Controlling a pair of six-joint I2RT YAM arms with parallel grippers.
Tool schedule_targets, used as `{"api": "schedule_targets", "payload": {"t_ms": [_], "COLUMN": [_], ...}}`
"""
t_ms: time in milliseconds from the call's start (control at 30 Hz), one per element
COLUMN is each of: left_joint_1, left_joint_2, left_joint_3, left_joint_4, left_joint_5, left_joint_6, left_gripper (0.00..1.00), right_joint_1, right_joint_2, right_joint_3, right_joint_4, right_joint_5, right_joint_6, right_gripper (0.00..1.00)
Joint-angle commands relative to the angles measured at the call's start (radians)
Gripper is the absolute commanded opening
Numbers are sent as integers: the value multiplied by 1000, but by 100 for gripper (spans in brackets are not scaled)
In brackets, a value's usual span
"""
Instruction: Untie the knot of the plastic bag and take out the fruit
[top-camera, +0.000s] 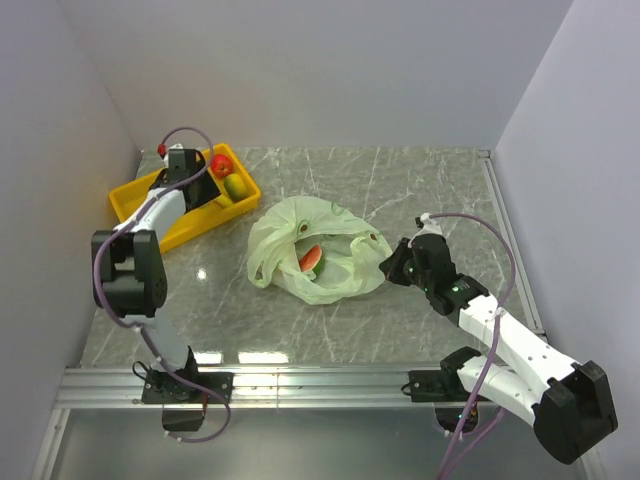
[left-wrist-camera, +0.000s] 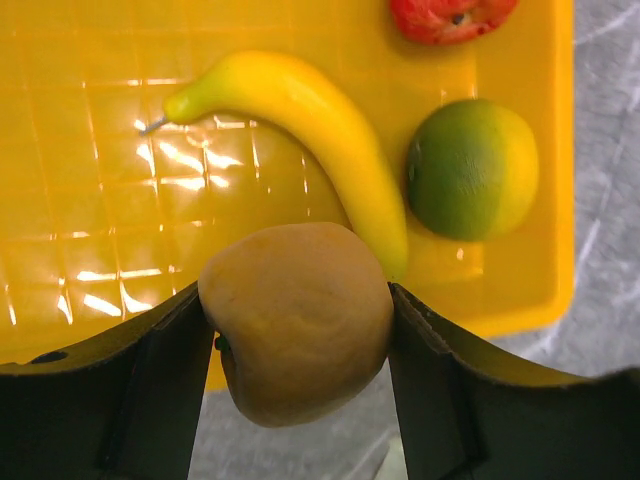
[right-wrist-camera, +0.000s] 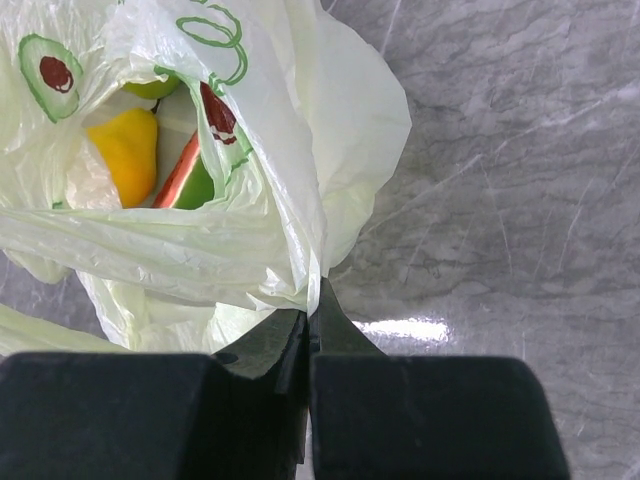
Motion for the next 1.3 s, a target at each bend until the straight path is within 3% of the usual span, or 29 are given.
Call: {"api": "schedule_targets", "payload": {"t_ms": [0,133,267,433,533,633,833,867,1033,1267], "left_joint_1": [-3,-3,-3,-3,-66,-199,-584,-675,-920,-965], "left_joint_2": [39,93,76,-29,-123,-215,-330,-332,-245,-60], "left_joint_3": [101,147,125,67,27,-5,-57,-60,-22,24], "left_joint_4": [27,1,-1,-14,-48,-90,-181,-194,-260,-223], "left_joint_5": [-52,-64,-56,-12,-29,-45,-121,-168,-309,-305], "left_joint_6": [-3,6,6,3,40,86,127,123,118,152], "left_gripper": [58,87,99,95,93,90,84,82,75,71], "right_joint_1": [-5,-5,-5,-5,-5,-5,-2,-1,5,10], "right_joint_2": [-21,-22,-16,4,19,39,90,98,104,91], "right_joint_3": [28,25,19,25,36,44,58,59,55,44], "right_joint_4": [-5,-14,-6,5,14,24,49,57,64,58], "right_joint_5": [-4,4,1,-4,-4,-4,-4,-4,-25,-29], "right_joint_6": [-19,-22,-19,-26,-34,-43,-57,-57,-49,-48], "right_gripper": [0,0,0,0,0,0,0,0,0,0]}}
